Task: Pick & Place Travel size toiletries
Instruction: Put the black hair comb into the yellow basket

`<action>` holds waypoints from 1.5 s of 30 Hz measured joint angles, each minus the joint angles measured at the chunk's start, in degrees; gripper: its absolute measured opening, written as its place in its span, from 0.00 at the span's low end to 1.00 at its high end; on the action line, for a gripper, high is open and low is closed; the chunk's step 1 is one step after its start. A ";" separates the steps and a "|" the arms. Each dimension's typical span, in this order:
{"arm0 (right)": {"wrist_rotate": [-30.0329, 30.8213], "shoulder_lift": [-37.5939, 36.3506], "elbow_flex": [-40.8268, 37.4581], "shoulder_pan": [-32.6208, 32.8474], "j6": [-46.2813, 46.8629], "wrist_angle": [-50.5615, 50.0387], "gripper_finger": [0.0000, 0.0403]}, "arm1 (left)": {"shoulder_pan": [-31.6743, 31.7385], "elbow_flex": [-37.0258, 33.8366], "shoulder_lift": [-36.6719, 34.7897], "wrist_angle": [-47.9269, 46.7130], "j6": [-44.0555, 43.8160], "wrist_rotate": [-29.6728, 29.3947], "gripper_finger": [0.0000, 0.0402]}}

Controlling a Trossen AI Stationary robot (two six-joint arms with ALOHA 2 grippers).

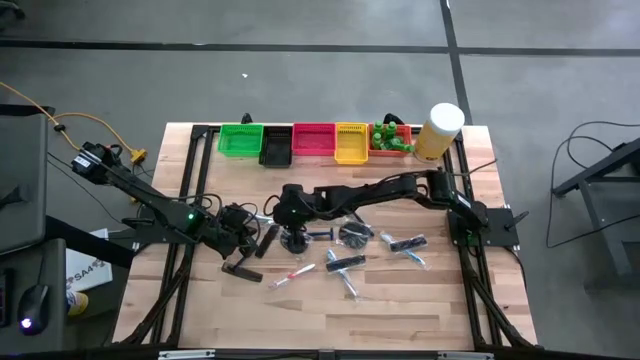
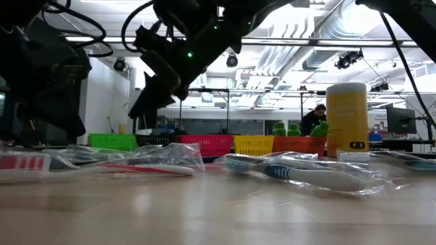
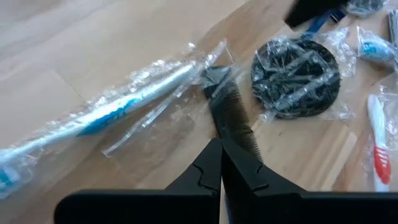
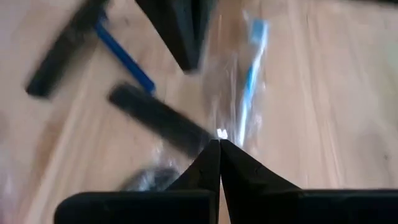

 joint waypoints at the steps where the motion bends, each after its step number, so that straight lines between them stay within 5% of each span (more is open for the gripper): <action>1: 1.11 -0.40 -0.03 -0.06 0.68 -2.07 0.00 | 0.00 0.00 0.00 0.21 0.00 0.36 0.01; 5: 3.65 -2.94 -0.84 -0.57 3.41 -7.07 0.00 | 0.00 0.00 0.00 2.63 0.13 1.28 0.01; 12: 1.04 -7.39 -8.38 -1.81 5.54 -1.39 0.00 | 0.02 2.94 0.03 0.93 4.22 6.00 0.01; 17: -6.20 -8.05 -11.18 -4.34 8.69 4.54 0.00 | -0.04 7.51 2.58 -0.46 14.92 7.03 0.01; 26: -6.52 -8.05 -11.29 -6.05 10.42 3.74 0.00 | -0.04 11.22 14.72 -4.64 33.53 10.03 0.01; 45: -7.05 -8.08 -11.29 -7.65 10.11 2.76 0.00 | -0.50 12.92 17.57 -4.90 38.74 20.50 0.01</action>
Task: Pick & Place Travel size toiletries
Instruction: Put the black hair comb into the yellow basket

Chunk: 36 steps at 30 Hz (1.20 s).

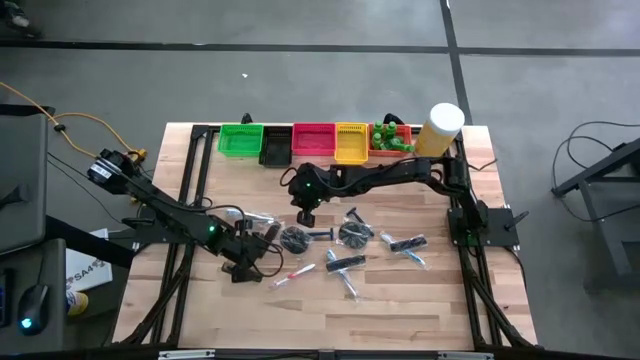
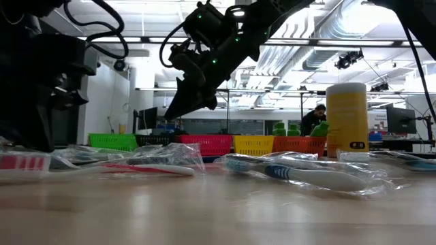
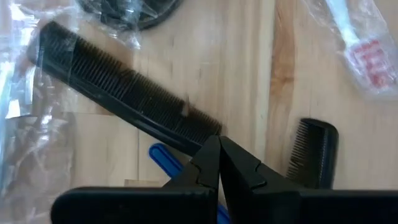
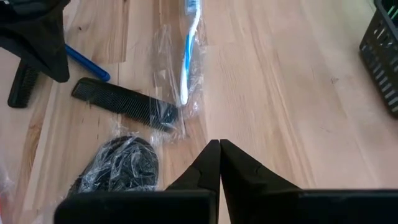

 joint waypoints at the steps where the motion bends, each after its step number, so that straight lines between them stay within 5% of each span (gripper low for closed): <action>1: 0.01 0.00 0.00 0.00 -0.15 0.11 0.00 | -0.02 0.00 0.00 0.04 0.48 0.73 0.01; 36: -0.42 -0.02 0.02 0.07 -0.07 0.51 0.01 | 0.09 -0.11 2.45 1.26 8.02 -1.11 0.01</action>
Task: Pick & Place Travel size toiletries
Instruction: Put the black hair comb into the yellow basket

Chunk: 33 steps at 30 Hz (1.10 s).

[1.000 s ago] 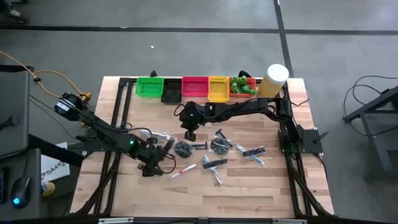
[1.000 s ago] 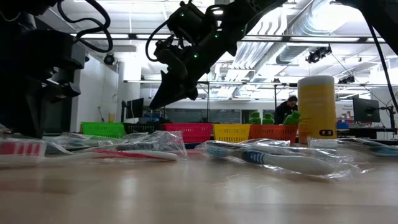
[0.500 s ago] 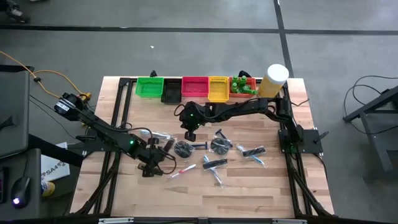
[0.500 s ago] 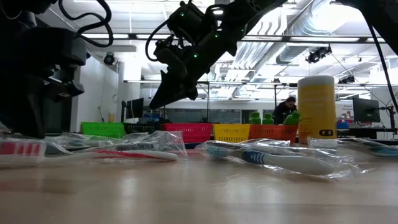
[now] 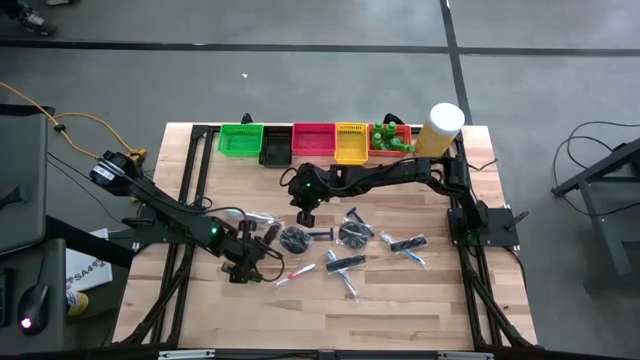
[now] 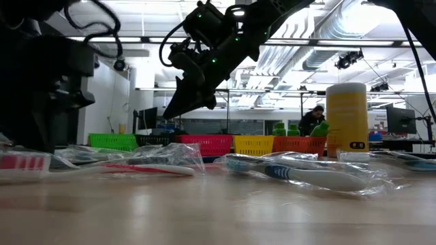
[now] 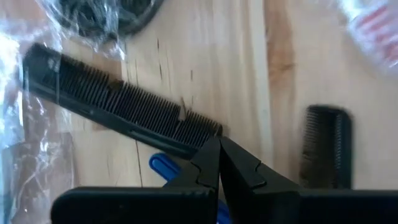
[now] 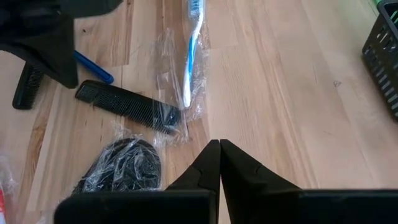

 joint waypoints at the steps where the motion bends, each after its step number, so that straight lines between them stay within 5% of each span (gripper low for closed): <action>1: 0.00 0.00 0.00 0.00 0.02 0.00 0.01 | 0.00 0.00 0.79 0.33 0.06 -0.13 0.01; 10: -0.15 0.00 0.00 0.00 0.02 0.04 0.01 | 0.00 0.23 3.45 1.14 -0.21 -1.79 0.01; 21: -10.22 0.55 0.00 -0.84 9.55 1.02 0.04 | 0.00 0.11 3.53 1.14 -0.51 -1.77 0.00; 33: -20.80 3.55 0.10 -3.74 21.46 5.16 0.53 | 0.00 0.07 3.58 1.62 -0.89 -2.02 0.00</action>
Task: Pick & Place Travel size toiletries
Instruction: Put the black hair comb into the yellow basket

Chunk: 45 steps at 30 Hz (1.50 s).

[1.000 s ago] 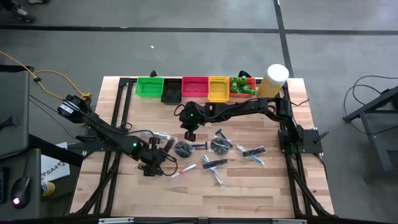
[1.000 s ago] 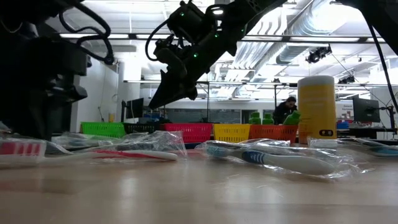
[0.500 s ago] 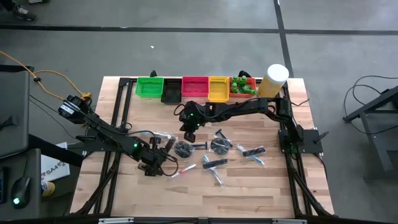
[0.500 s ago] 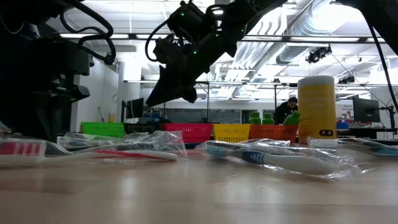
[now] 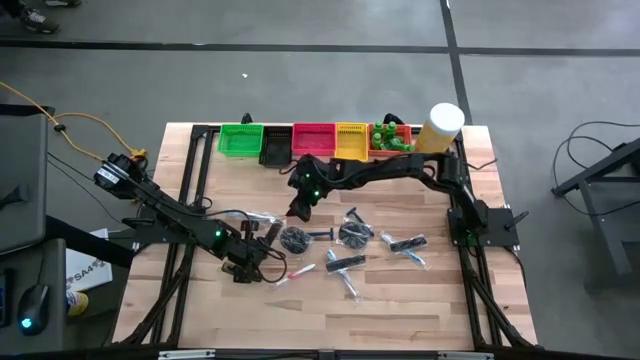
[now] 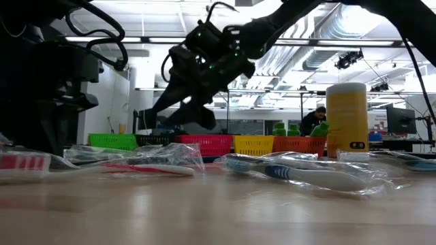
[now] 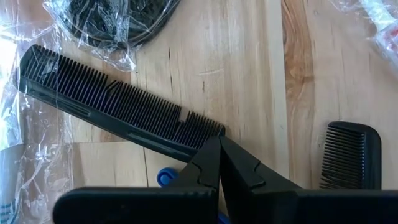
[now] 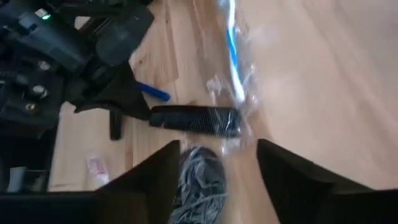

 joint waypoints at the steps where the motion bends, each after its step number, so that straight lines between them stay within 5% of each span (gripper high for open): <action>1: -1.41 0.15 -0.13 -0.26 1.29 0.06 0.56 | 0.00 -0.02 0.00 0.02 0.00 -0.03 0.00; 8: -3.16 3.37 -0.13 0.19 5.35 3.39 0.69 | 0.00 -0.06 0.02 0.31 0.23 -0.46 0.00; 34: 8.00 4.44 0.44 1.00 5.39 3.05 0.67 | 5.79 0.00 3.34 5.98 7.90 -3.15 0.00; 45: 2.66 9.86 0.57 -0.07 9.92 11.30 0.67 | 5.64 0.00 3.37 6.19 8.13 -2.74 0.00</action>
